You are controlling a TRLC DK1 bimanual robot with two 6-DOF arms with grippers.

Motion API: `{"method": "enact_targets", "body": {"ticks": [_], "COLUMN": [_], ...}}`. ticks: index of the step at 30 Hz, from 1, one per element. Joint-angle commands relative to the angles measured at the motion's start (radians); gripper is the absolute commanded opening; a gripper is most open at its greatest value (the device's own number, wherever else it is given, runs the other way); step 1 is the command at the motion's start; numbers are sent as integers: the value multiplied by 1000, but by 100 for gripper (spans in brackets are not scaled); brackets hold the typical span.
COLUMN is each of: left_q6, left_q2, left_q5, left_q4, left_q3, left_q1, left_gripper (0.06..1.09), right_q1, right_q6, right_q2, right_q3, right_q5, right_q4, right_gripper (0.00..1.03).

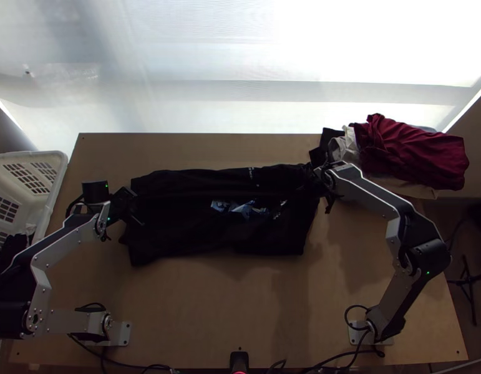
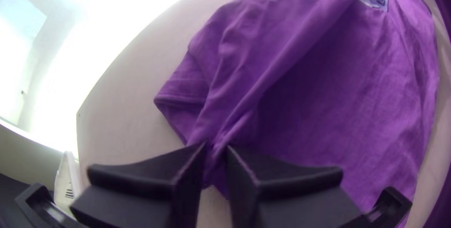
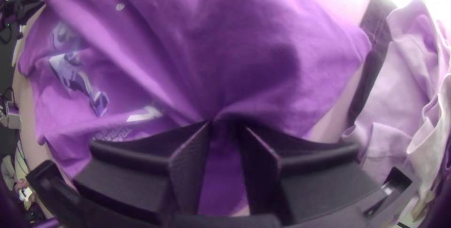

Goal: Fold the t-shirt

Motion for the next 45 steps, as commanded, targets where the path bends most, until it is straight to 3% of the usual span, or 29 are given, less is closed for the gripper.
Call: {"method": "enact_targets", "body": {"ticks": [1, 3, 12, 16, 21, 24, 28, 32, 45], "left_q6": [-7, -5, -42, -36, -69, -96, -63, 7, 76], "left_q2": [-18, -38, -363, -529, -710, -760, -822, -816, -783], "left_q5": [3, 3, 59, 110, -25, -30, -88, -166, -217], "left_q4": [-39, -42, -368, -650, -710, -765, -744, -624, -470], "left_q3": [-26, -37, 72, 34, -151, -187, -223, -282, -379], "left_q1": [-10, -10, -24, -191, -472, -535, -539, -530, -512], "left_gripper": [104, 104, 104, 101, 101, 101, 101, 101, 101], "right_q1": [33, 33, 51, 102, 244, 316, 364, 364, 362], "right_q6": [-5, -6, 9, 0, -20, -17, -17, -20, -41], "right_q2": [19, 20, -136, -238, -294, -331, -389, -434, -437], "right_q3": [-26, -27, 5, -107, -259, -333, -380, -379, -402], "right_q5": [-4, -4, -30, -30, -29, -27, -23, -3, 48], "right_q4": [-64, -68, -180, -207, -219, -219, -219, -231, -230], "right_gripper": [76, 99, 99, 99, 99, 99, 99, 99, 98]}}
